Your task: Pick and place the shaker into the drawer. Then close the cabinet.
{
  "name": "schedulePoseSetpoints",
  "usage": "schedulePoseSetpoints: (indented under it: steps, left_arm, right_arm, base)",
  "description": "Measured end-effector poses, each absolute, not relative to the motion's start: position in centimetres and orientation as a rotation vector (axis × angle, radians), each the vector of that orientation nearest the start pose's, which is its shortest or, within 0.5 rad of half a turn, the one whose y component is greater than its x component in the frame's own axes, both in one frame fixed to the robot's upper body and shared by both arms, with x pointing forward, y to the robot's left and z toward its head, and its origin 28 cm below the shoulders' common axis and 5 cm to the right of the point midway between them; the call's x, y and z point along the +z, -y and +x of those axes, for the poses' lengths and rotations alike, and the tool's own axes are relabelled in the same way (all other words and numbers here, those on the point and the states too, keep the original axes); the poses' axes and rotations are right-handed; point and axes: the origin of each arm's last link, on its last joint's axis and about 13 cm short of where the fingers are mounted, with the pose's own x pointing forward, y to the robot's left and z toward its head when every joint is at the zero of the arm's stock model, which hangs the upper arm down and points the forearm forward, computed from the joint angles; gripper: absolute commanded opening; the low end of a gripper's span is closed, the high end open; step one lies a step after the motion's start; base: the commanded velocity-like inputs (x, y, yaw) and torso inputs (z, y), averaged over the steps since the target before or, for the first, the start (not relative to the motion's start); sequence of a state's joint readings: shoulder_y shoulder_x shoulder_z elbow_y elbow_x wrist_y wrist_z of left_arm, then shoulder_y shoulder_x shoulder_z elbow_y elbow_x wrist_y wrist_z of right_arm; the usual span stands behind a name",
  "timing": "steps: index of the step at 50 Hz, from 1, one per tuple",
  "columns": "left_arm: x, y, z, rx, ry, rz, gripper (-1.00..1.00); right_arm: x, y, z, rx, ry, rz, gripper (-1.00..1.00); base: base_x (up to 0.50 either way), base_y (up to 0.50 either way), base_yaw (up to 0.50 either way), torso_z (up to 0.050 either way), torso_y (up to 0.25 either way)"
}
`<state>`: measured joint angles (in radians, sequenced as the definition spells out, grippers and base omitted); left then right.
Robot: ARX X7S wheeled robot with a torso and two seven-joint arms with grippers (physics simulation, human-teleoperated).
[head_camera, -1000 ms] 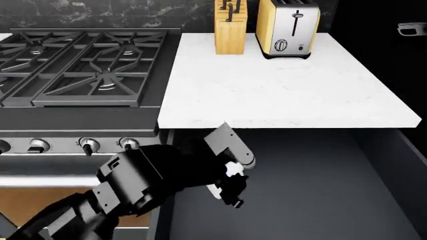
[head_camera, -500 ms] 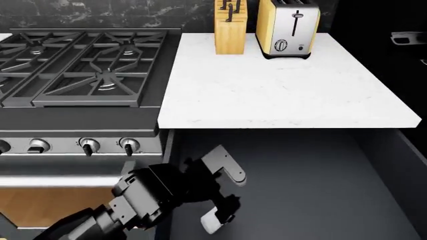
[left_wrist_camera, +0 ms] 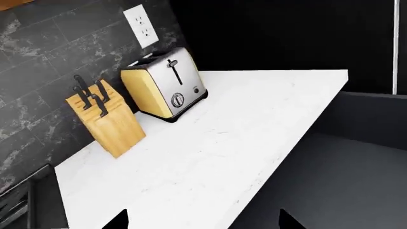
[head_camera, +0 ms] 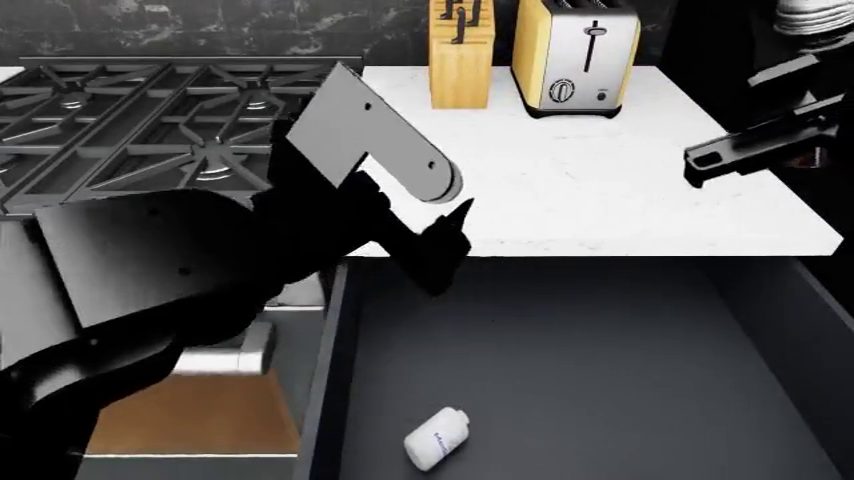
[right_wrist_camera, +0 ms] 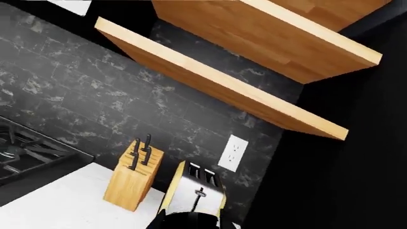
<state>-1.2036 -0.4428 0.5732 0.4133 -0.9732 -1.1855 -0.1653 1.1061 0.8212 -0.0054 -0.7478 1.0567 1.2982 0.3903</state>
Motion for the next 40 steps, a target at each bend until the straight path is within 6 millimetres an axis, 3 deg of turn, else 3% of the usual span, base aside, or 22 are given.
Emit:
schedulePoseSetpoints:
  steps: [8, 20, 29, 40]
  left_arm:
    - [31.0, -19.6, 25.0, -0.574, 0.126, 0.409, 1.0]
    - [31.9, -21.2, 22.8, -0.465, 0.214, 0.404, 1.0]
    - [31.9, -21.8, 21.9, -0.419, 0.237, 0.391, 1.0]
    - [31.5, -22.1, 21.5, -0.396, 0.236, 0.381, 1.0]
  right_arm:
    - [34.6, 17.9, 21.1, 0.215, 0.282, -0.629, -1.0]
    - [35.9, 17.5, 23.0, 0.455, 0.168, -0.882, -1.0]
    - [34.7, 16.9, 24.7, 0.609, 0.032, -0.983, -1.0]
    - [32.1, 16.8, 26.8, 0.703, -0.118, -0.99, -1.0]
  base:
    - [0.0, 0.0, 0.0, 0.0, 0.0]
    - [0.0, 0.0, 0.0, 0.0, 0.0]
    - [0.0, 0.0, 0.0, 0.0, 0.0]
    - [0.0, 0.0, 0.0, 0.0, 0.0]
